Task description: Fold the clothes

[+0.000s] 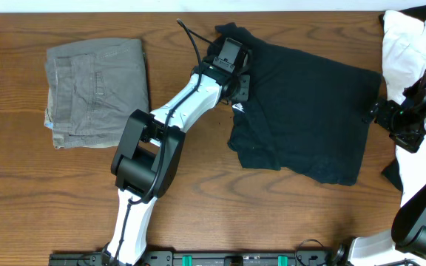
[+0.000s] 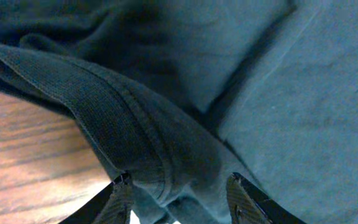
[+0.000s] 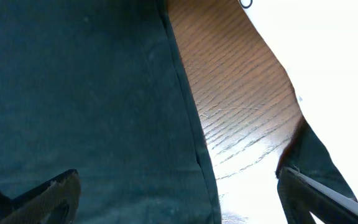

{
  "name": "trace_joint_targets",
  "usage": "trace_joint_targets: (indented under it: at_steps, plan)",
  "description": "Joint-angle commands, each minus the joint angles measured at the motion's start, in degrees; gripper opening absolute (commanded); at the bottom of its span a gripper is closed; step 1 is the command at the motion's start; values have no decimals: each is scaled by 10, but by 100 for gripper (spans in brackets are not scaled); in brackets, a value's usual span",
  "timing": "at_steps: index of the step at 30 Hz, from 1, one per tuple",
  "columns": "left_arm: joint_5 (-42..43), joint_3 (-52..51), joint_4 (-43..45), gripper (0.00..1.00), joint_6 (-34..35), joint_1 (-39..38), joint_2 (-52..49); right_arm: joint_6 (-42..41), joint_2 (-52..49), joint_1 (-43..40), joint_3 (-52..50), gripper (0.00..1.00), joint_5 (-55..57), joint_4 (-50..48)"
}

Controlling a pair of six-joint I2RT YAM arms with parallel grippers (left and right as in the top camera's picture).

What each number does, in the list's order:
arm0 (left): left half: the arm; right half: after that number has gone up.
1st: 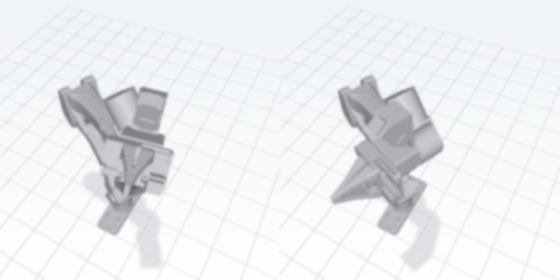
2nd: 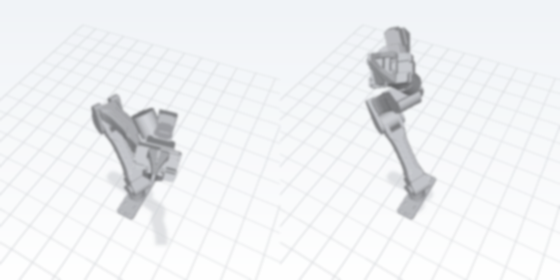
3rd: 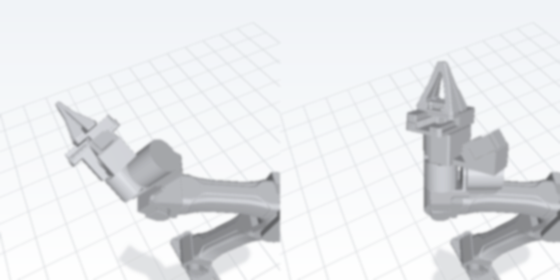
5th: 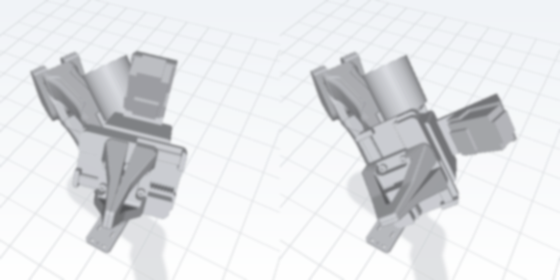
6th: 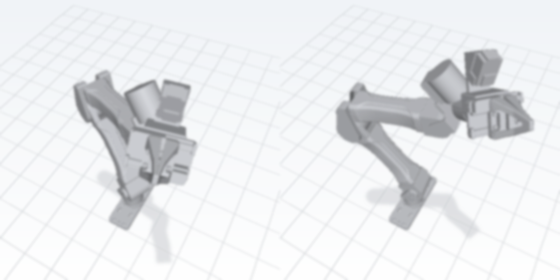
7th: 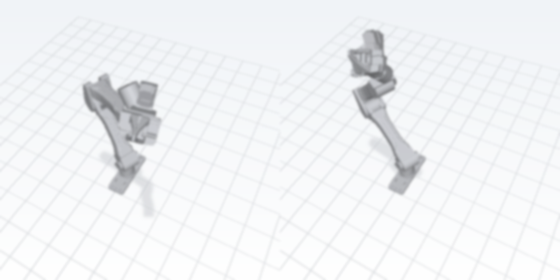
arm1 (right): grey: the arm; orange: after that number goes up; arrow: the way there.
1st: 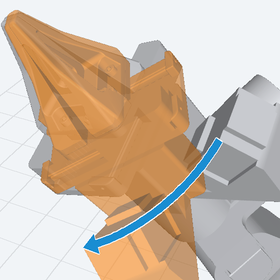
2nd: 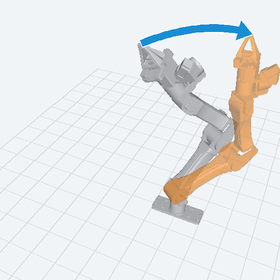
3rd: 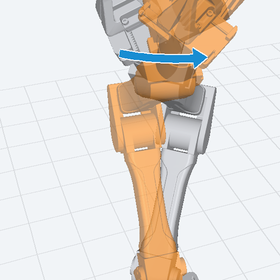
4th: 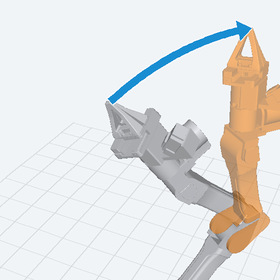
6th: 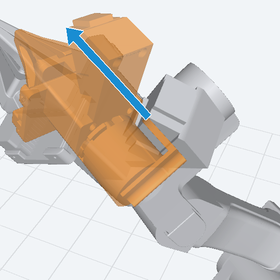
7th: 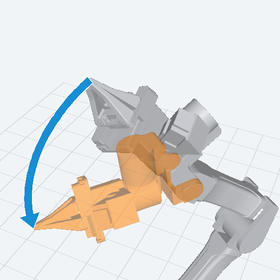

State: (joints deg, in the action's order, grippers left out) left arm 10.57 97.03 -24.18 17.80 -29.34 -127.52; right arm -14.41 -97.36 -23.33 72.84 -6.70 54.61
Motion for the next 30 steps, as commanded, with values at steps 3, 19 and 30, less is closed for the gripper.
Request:
trace_joint_targets:
  at_steps: [3,19,30]
  plan:
    - [4,-1,-3,51,-1,1,-6,3,1,4,2,99,-2,0]
    - [-26,-6,-31,50,48,0,-22,3,1,4,2,99,-2,0]
    - [-26,-6,-16,50,51,-3,-36,3,1,4,2,99,-2,0]
